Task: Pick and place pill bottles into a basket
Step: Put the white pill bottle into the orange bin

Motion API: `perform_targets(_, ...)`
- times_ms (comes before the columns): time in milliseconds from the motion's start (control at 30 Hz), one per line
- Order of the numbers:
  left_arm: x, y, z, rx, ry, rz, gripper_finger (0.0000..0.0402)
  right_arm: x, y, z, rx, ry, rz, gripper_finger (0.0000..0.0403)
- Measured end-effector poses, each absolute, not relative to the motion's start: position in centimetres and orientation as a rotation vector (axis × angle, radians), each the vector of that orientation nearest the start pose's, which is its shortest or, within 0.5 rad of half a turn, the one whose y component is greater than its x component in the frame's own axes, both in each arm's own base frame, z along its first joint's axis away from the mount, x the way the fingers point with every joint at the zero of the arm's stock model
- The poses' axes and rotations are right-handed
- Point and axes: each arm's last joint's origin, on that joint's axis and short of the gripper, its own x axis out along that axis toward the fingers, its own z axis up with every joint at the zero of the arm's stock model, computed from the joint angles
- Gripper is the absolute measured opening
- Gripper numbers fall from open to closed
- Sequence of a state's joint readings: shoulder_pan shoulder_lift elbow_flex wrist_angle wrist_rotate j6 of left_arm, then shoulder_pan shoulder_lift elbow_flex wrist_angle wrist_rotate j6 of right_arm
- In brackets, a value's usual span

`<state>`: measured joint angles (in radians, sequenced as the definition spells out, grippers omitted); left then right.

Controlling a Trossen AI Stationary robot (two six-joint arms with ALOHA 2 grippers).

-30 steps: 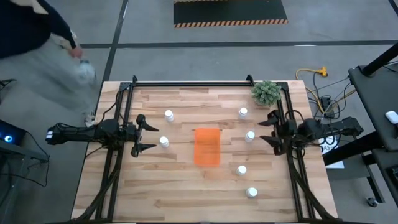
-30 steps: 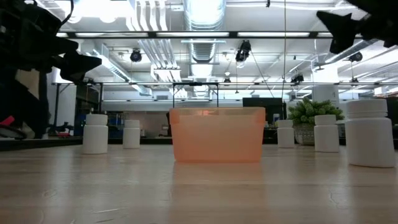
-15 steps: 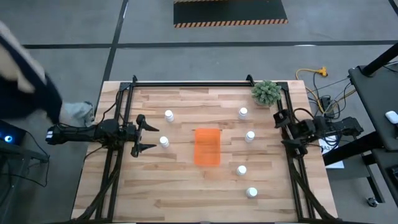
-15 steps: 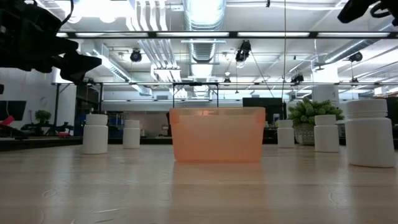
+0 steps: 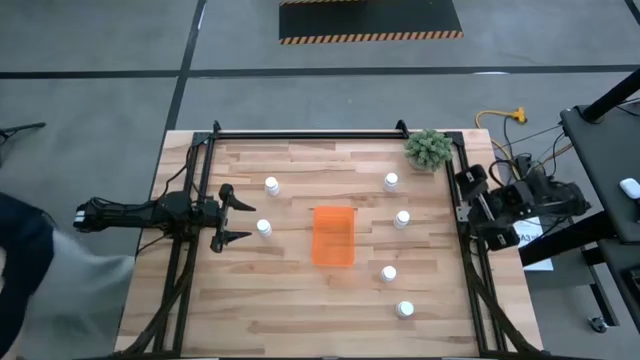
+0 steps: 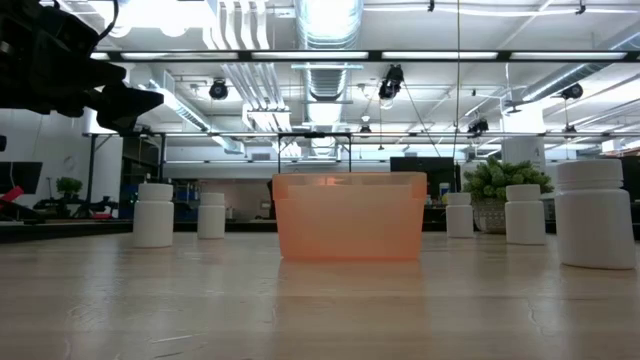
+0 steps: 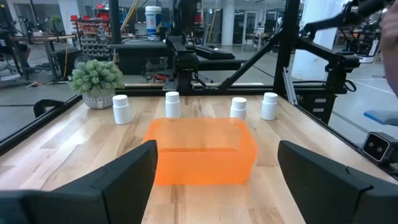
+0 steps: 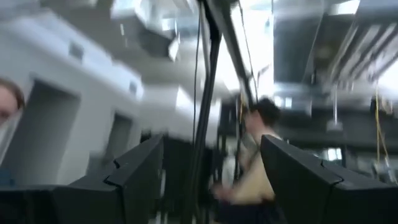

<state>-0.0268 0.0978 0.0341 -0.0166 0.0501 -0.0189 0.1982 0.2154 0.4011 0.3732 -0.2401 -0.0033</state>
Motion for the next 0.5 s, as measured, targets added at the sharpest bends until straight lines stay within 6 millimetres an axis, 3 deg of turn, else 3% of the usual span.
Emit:
perform_targets(300,10.2,-0.4,16.6,-0.020,0.081,-0.075,0.0315,9.6,2.6,37.7,-0.040,-0.134,0.436,0.0260)
perform_targets(500,10.2,-0.4,16.6,-0.020,0.080,-0.076,0.0315,11.5,3.0,40.7,-0.080,0.135,0.444,0.0260)
